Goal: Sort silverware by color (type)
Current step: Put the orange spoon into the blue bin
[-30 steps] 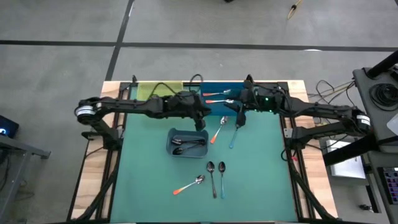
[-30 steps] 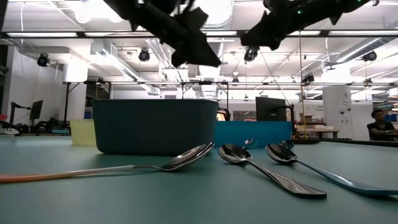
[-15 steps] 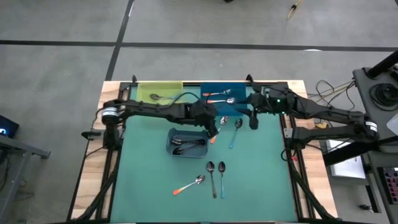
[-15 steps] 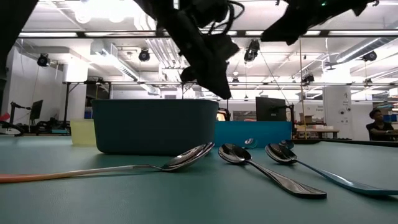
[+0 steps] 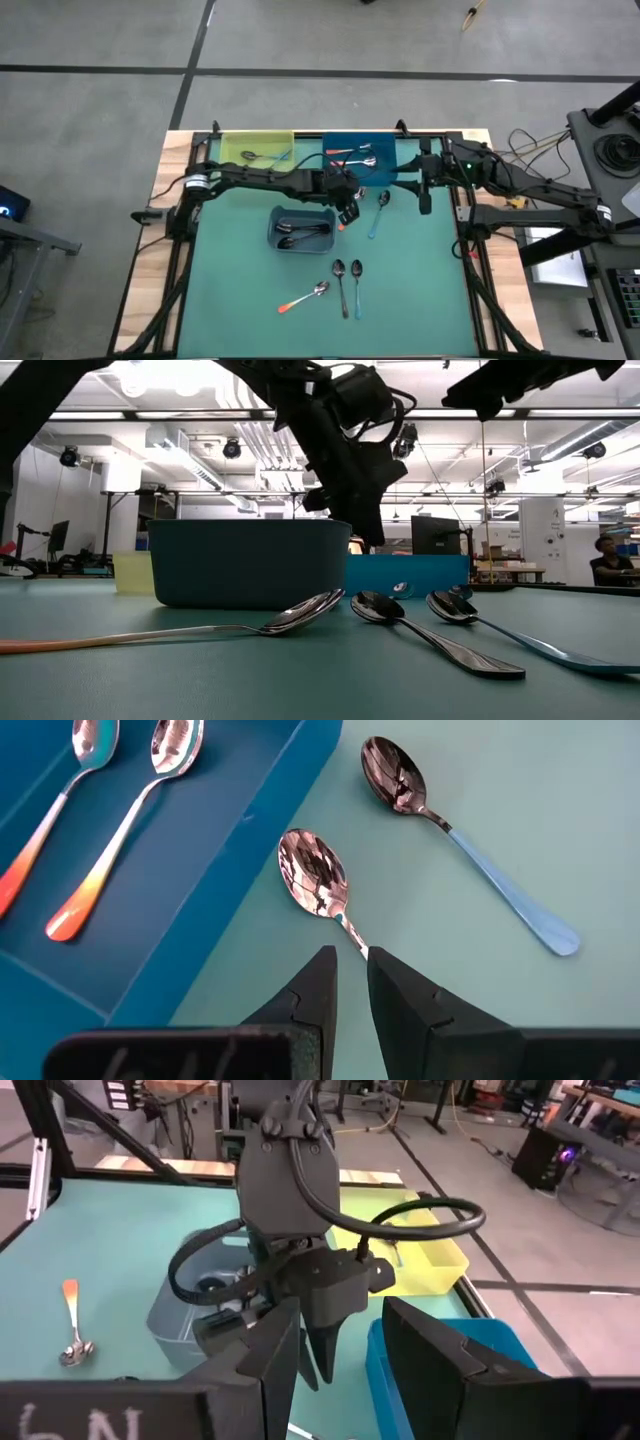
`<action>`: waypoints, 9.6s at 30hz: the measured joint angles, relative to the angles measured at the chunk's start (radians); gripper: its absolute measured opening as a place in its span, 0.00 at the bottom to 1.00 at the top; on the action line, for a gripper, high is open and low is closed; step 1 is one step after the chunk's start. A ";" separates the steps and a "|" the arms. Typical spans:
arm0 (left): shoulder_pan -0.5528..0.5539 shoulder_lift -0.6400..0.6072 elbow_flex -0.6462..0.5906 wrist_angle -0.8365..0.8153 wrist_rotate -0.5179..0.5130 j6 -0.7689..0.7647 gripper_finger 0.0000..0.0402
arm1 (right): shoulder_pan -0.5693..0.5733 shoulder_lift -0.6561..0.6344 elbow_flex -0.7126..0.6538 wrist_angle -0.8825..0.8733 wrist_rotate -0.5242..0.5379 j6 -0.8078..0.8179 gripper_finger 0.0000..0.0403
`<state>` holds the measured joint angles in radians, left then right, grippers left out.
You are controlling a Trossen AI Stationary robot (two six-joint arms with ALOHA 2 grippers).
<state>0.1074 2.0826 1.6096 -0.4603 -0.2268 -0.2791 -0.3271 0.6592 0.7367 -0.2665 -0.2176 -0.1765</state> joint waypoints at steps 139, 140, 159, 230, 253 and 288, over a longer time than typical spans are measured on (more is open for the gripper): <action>-0.029 0.218 0.046 0.146 -0.081 -0.029 0.02 | 0.000 0.012 -0.002 -0.017 0.009 0.005 0.34; -0.029 0.219 0.048 0.146 -0.081 -0.031 0.01 | -0.001 0.012 -0.002 -0.017 0.009 0.005 0.34; -0.041 0.215 0.205 -0.054 -0.077 0.053 0.00 | 0.000 0.012 -0.002 -0.044 0.009 0.002 0.34; 0.352 0.230 0.507 -0.087 0.213 0.786 0.00 | 0.000 0.012 -0.027 0.013 0.010 -0.097 0.34; 0.352 0.304 0.505 -0.092 0.212 0.775 0.00 | 0.000 0.012 -0.033 0.010 0.010 -0.115 0.34; 0.358 0.324 0.502 -0.191 0.343 0.643 0.00 | -0.001 0.012 -0.033 0.009 0.011 -0.115 0.34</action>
<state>0.4650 2.4065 2.1120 -0.6517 0.1161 0.3640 -0.3279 0.6712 0.7040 -0.2573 -0.2070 -0.2913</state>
